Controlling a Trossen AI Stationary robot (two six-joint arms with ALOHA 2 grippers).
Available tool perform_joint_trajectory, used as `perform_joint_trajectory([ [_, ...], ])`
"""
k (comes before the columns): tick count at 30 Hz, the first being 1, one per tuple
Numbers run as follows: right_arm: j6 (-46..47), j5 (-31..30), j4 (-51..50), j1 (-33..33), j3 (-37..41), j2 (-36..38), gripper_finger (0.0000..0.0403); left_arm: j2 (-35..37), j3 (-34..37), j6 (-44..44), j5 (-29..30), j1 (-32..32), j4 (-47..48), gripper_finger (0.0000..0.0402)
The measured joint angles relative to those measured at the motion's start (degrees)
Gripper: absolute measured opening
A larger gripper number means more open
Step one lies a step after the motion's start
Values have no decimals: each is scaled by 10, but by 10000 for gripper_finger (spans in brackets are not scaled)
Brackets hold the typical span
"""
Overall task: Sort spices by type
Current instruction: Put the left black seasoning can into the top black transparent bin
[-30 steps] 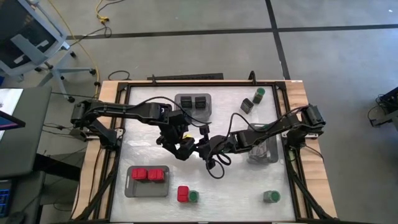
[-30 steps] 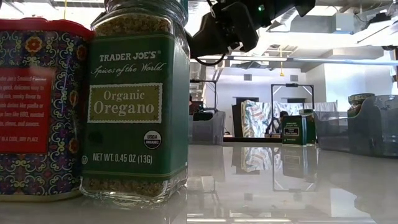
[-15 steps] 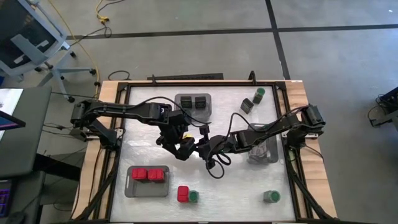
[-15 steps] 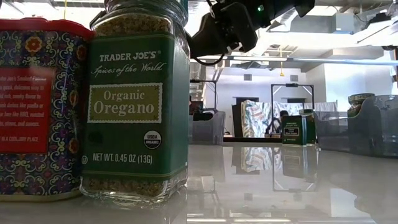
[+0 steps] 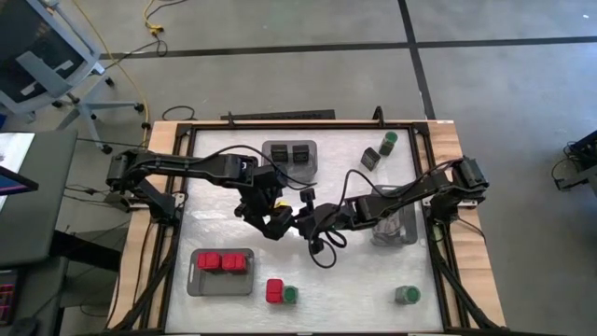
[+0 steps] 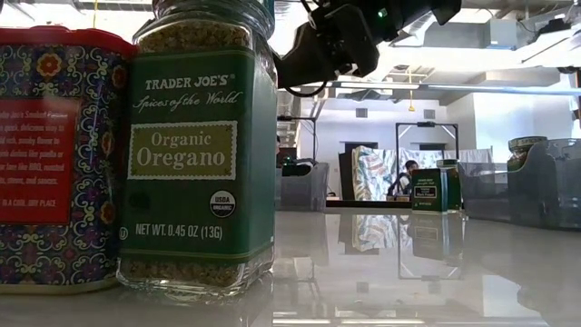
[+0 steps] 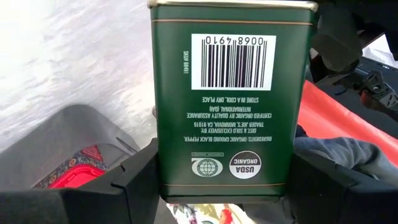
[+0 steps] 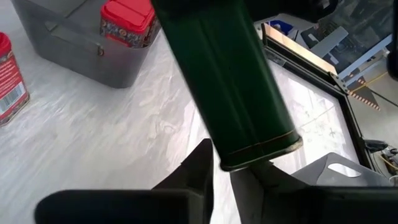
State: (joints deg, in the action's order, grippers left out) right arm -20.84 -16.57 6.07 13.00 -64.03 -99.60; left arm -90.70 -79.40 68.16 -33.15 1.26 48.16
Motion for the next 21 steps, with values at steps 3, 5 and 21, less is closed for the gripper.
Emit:
perform_joint_trajectory([
  [3,0,2,-7,0,0,0,103,0,0,0,1,0,0,269],
  [5,0,2,-7,0,0,0,128,0,0,0,1,0,0,269],
  [21,-5,-50,-10,0,0,0,275,0,0,0,-1,0,0,269],
])
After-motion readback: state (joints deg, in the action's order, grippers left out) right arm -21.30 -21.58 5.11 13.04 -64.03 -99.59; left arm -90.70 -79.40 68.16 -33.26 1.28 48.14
